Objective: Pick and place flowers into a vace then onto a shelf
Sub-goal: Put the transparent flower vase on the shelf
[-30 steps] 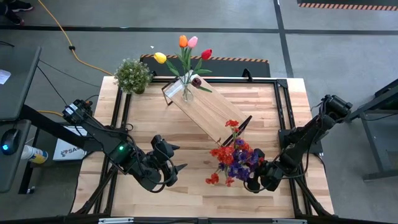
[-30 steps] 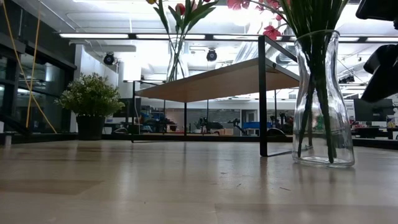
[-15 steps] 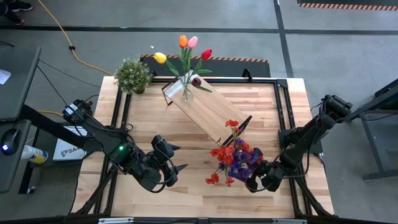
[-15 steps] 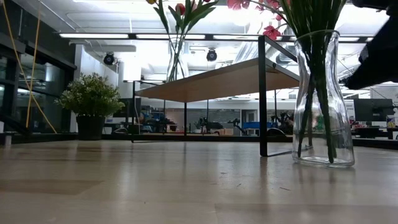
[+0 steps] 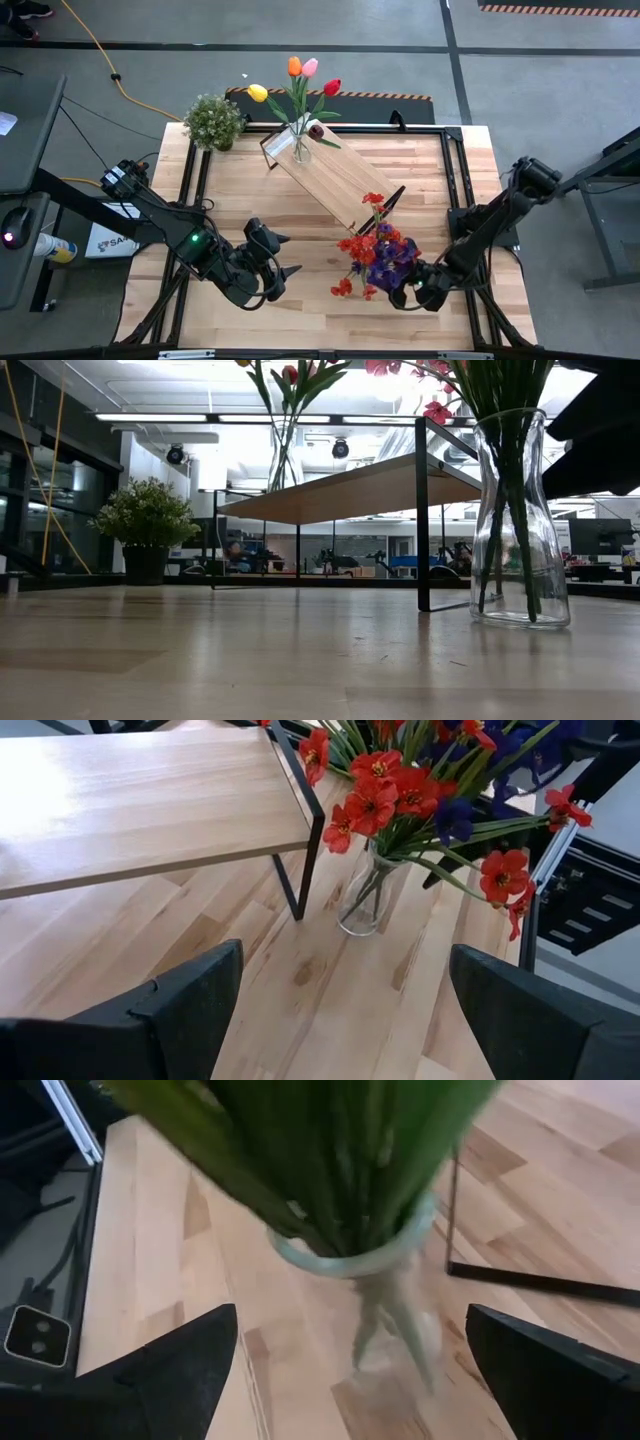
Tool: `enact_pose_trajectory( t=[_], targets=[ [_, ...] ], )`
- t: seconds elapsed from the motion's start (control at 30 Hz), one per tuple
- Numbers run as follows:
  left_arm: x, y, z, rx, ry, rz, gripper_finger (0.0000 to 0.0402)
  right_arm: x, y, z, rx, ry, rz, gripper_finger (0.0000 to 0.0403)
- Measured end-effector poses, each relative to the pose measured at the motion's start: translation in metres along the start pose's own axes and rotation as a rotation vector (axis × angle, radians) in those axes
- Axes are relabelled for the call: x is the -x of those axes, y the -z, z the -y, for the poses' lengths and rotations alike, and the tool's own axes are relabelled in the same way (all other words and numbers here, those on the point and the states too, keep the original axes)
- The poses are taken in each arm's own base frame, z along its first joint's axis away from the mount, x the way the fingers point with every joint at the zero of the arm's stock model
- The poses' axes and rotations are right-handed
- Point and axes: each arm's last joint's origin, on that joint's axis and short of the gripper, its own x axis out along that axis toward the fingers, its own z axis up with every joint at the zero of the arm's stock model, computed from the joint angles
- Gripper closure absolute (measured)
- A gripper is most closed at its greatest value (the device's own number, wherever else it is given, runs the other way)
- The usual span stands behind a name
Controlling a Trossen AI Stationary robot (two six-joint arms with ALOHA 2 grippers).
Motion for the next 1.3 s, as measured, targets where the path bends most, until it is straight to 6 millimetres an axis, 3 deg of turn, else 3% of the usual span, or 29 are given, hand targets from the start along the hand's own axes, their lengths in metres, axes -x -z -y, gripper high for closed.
enact_pose_trajectory(
  t=[0.27,0.9,1.13,1.3],
  targets=[
    [0.0,0.0,0.0,0.0,0.0,0.0,0.0014,-0.011,0.007,-0.004,0.003,0.039,0.095,0.0022],
    [0.0,0.0,0.0,-0.001,-0.001,0.001,0.0014,-0.022,-0.003,0.003,0.026,0.104,0.13,0.0029],
    [0.0,0.0,0.0,-0.019,-0.002,0.001,0.0014,-0.022,-0.003,0.004,0.024,0.104,0.128,0.0054],
    [0.0,0.0,0.0,-0.02,-0.003,0.002,0.0014,-0.022,-0.003,0.004,0.024,0.107,0.132,0.0097]
  ],
)
